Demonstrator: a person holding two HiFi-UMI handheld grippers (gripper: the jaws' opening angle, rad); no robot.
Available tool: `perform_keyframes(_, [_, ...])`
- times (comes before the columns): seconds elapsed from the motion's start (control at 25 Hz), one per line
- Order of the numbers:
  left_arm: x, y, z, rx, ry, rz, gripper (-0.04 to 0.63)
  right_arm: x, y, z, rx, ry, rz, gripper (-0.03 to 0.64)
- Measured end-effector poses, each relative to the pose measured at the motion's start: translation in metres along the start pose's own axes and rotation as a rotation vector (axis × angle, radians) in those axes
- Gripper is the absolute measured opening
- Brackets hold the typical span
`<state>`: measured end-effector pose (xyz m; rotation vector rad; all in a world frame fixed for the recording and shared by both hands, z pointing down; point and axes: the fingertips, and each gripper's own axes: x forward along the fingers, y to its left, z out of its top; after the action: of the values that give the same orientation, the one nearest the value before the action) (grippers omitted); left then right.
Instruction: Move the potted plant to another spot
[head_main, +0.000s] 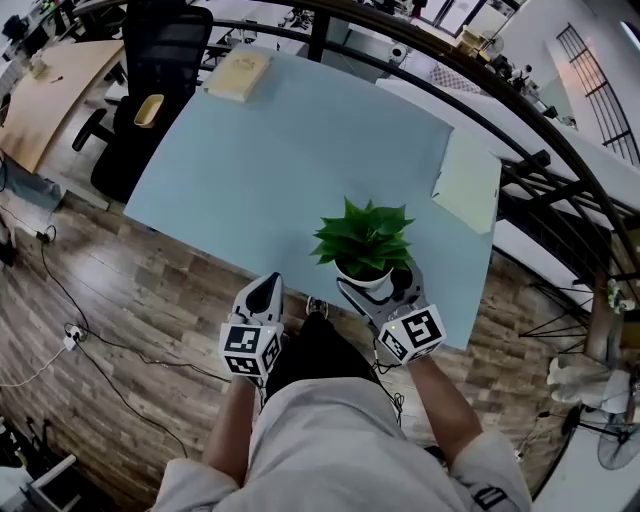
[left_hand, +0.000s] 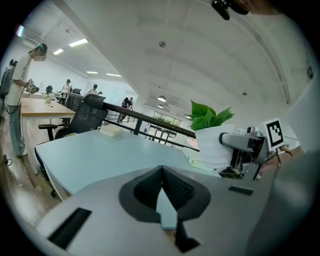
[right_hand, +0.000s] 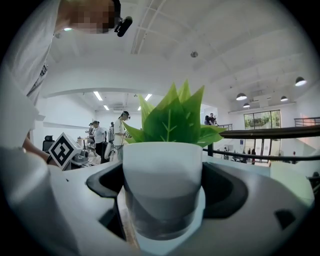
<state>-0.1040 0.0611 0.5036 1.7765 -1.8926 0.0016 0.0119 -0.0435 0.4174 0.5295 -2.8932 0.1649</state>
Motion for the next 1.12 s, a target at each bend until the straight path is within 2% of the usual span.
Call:
perform_keyframes(0.36, [0.002, 0.010, 0.002, 0.008, -0.012, 0.084, 0.011, 0.017, -0.008, -0.008, 0.021, -0.022, 0.075, 0.482])
perform_keyframes(0.56, [0.024, 0.044, 0.023, 0.014, 0.002, 0.140, 0.011, 0.068, -0.017, 0.002, 0.026, -0.034, 0.139, 0.482])
perform_keyframes(0.8, [0.049, 0.056, 0.033, 0.008, 0.033, 0.187, 0.011, 0.107, -0.033, 0.002, 0.030, -0.034, 0.207, 0.482])
perform_keyframes(1.12, [0.064, 0.079, 0.045, -0.034, 0.004, 0.289, 0.011, 0.149, -0.031, -0.011, 0.038, -0.018, 0.333, 0.482])
